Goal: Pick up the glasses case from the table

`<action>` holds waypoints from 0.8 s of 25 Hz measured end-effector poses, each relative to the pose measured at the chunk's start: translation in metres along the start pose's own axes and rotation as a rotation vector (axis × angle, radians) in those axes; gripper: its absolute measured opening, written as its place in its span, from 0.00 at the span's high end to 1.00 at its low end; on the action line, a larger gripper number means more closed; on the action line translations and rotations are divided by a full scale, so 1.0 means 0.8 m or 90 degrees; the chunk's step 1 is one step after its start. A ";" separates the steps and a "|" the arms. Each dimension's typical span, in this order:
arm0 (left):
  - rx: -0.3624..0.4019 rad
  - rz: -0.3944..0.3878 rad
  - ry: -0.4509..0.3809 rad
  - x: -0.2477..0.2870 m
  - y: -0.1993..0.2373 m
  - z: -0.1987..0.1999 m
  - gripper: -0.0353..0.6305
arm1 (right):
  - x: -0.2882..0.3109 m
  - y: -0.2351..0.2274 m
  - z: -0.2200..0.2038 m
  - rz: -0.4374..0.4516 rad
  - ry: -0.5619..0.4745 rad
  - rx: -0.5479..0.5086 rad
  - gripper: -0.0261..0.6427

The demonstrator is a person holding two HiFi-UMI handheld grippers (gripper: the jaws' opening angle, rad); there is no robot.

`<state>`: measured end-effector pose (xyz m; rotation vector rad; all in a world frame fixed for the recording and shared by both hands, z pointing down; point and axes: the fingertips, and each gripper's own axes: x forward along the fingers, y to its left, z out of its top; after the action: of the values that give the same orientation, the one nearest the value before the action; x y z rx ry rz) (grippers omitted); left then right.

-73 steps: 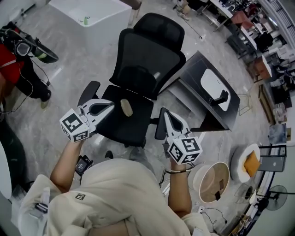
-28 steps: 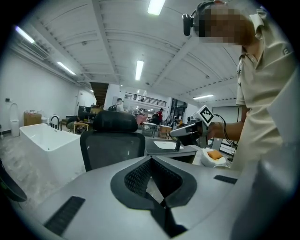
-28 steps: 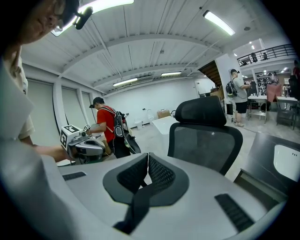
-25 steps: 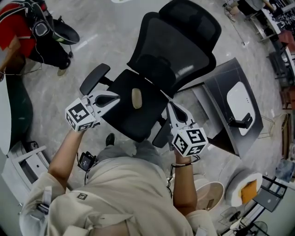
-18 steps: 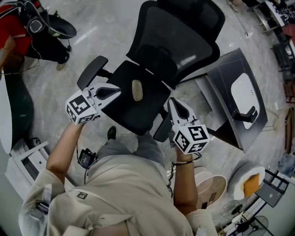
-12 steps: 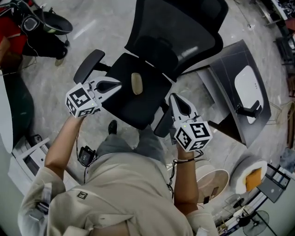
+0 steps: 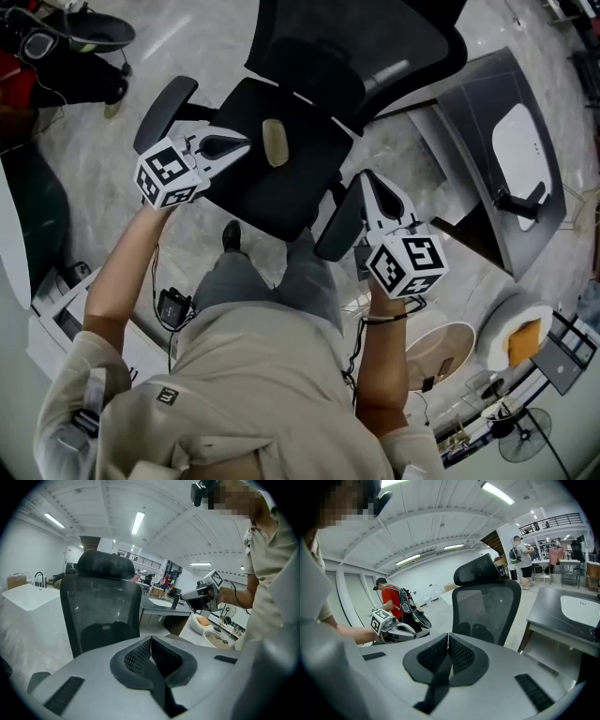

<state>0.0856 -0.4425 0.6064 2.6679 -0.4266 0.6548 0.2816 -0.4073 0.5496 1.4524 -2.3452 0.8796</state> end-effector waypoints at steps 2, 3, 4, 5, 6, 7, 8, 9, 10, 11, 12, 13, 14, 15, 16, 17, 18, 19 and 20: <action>-0.004 -0.002 0.016 0.011 0.008 -0.014 0.92 | 0.000 -0.008 -0.008 -0.005 0.003 0.006 0.92; -0.007 -0.004 0.025 0.017 0.011 -0.022 0.92 | -0.001 -0.012 -0.013 -0.007 0.006 0.009 0.92; -0.012 -0.007 0.033 0.023 0.013 -0.031 0.92 | -0.001 -0.016 -0.019 -0.008 0.010 0.012 0.92; -0.019 -0.011 0.041 0.029 0.016 -0.039 0.92 | -0.001 -0.020 -0.024 -0.008 0.013 0.015 0.92; -0.024 -0.014 0.048 0.036 0.019 -0.047 0.92 | -0.001 -0.023 -0.029 -0.009 0.016 0.018 0.92; -0.029 -0.016 0.056 0.042 0.021 -0.055 0.92 | 0.000 -0.027 -0.032 -0.009 0.018 0.021 0.92; -0.033 -0.016 0.063 0.049 0.025 -0.062 0.92 | 0.000 -0.030 -0.036 -0.010 0.019 0.022 0.92; -0.036 -0.016 0.070 0.055 0.027 -0.070 0.92 | 0.001 -0.033 -0.038 -0.010 0.021 0.024 0.92; -0.040 -0.016 0.077 0.061 0.030 -0.078 0.92 | 0.001 -0.036 -0.041 -0.010 0.022 0.025 0.92; -0.044 -0.016 0.085 0.068 0.033 -0.086 0.92 | 0.002 -0.039 -0.044 -0.010 0.024 0.027 0.92; -0.047 -0.016 0.093 0.075 0.037 -0.095 0.92 | 0.002 -0.042 -0.048 -0.010 0.026 0.028 0.92; -0.049 -0.018 0.102 0.082 0.040 -0.104 0.92 | 0.003 -0.046 -0.051 -0.010 0.027 0.030 0.92; -0.051 -0.019 0.111 0.089 0.044 -0.112 0.92 | 0.004 -0.049 -0.053 -0.010 0.029 0.031 0.92; -0.053 -0.020 0.120 0.096 0.047 -0.121 0.92 | 0.005 -0.052 -0.056 -0.010 0.031 0.032 0.92; -0.056 -0.021 0.128 0.103 0.051 -0.129 0.92 | 0.005 -0.055 -0.059 -0.011 0.032 0.033 0.92; -0.060 -0.022 0.136 0.110 0.054 -0.138 0.92 | 0.006 -0.058 -0.063 -0.011 0.034 0.034 0.92; -0.064 -0.023 0.143 0.116 0.057 -0.146 0.92 | 0.007 -0.062 -0.066 -0.012 0.036 0.035 0.92; -0.068 -0.023 0.151 0.122 0.061 -0.153 0.90 | 0.007 -0.064 -0.069 -0.013 0.037 0.037 0.92; -0.072 -0.022 0.158 0.127 0.065 -0.161 0.87 | 0.008 -0.067 -0.073 -0.013 0.039 0.040 0.92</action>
<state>0.1032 -0.4563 0.7766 2.4425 -0.3374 0.9097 0.3195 -0.3940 0.6180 1.4492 -2.2735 0.9860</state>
